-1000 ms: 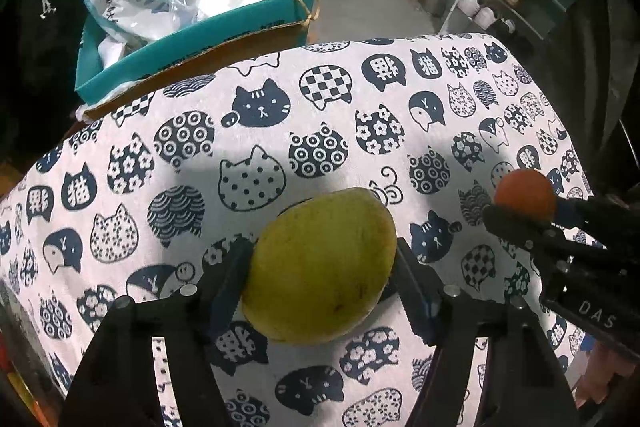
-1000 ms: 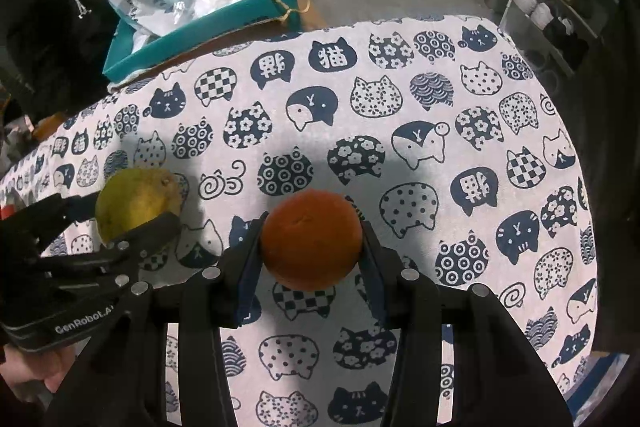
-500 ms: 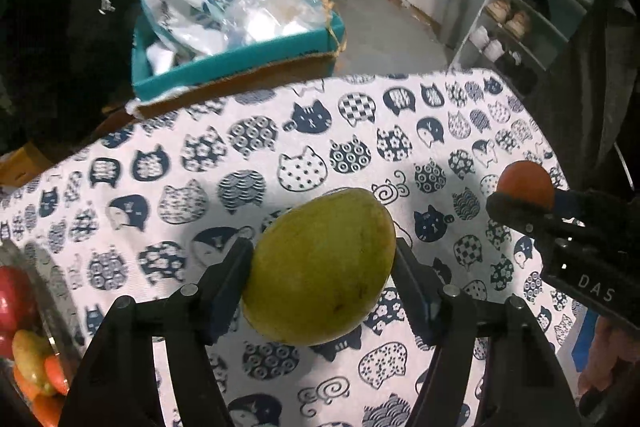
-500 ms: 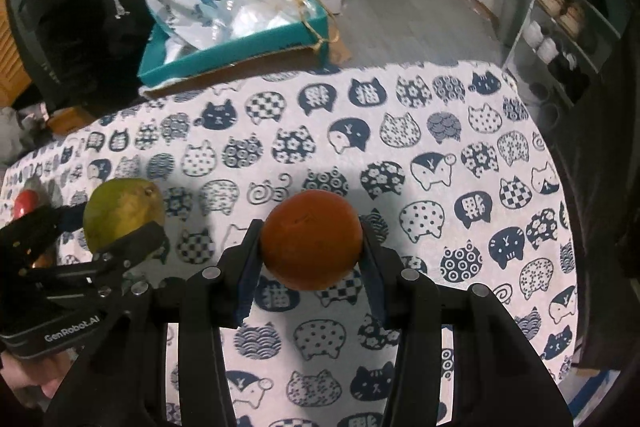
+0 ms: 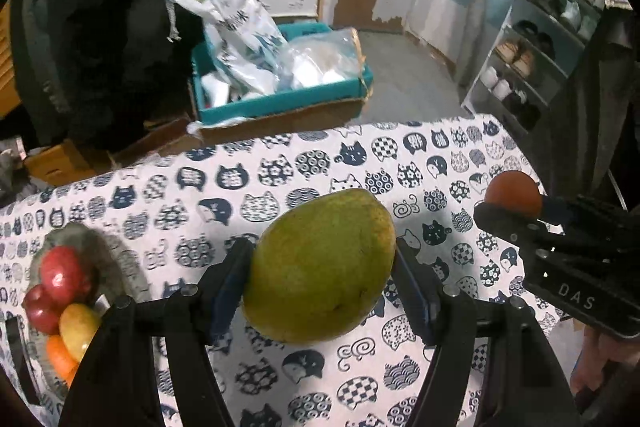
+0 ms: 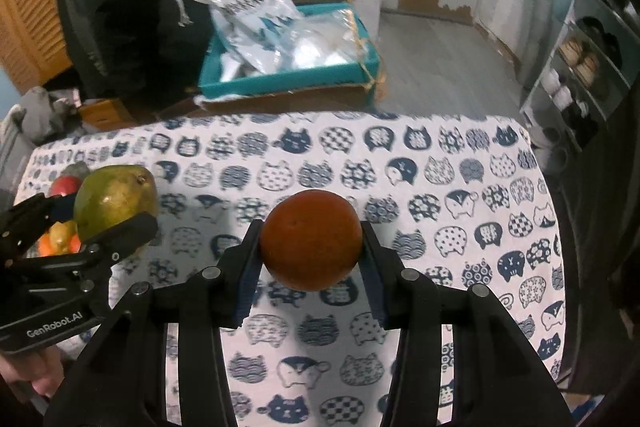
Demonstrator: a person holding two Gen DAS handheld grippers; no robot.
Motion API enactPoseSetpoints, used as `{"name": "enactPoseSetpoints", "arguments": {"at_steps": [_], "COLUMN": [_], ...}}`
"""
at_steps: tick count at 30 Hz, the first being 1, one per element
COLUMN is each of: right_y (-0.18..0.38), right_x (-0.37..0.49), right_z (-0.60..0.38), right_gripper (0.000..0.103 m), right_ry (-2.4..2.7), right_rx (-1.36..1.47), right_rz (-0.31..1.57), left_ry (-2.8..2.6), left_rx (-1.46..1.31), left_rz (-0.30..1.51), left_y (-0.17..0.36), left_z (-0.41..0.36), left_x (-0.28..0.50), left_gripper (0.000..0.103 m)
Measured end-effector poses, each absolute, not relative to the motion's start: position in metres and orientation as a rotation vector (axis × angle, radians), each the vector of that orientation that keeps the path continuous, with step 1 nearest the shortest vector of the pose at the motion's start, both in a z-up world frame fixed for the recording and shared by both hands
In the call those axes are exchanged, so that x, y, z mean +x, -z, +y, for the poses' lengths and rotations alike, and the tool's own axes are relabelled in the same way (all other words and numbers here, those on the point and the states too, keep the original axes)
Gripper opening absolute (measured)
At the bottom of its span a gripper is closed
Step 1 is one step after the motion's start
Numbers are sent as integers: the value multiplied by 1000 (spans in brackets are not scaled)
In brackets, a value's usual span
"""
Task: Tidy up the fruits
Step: 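Lift the yellow fruit and tangerine and carry both toward the glass bowl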
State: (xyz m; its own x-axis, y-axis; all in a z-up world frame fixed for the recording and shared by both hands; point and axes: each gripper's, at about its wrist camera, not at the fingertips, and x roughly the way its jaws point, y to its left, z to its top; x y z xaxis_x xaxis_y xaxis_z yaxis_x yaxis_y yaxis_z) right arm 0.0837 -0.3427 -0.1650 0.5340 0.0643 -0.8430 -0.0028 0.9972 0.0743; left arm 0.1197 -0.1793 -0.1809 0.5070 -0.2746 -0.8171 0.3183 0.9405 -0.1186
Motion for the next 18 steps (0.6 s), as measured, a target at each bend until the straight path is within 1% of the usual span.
{"name": "enactPoseSetpoints", "arguments": {"at_steps": [9, 18], "right_y": [131, 114], "right_x": [82, 89], "right_z": [-298, -248], "right_gripper": [45, 45], "right_ry": [-128, -210], "right_rx": [47, 20], "right_rz": [943, 913], "left_ry": [296, 199], "left_rx": [18, -21], "left_rz": [917, 882], "left_y": [149, 129], "left_z": [-129, -67], "left_x": [97, 87], "left_gripper": [71, 71]}}
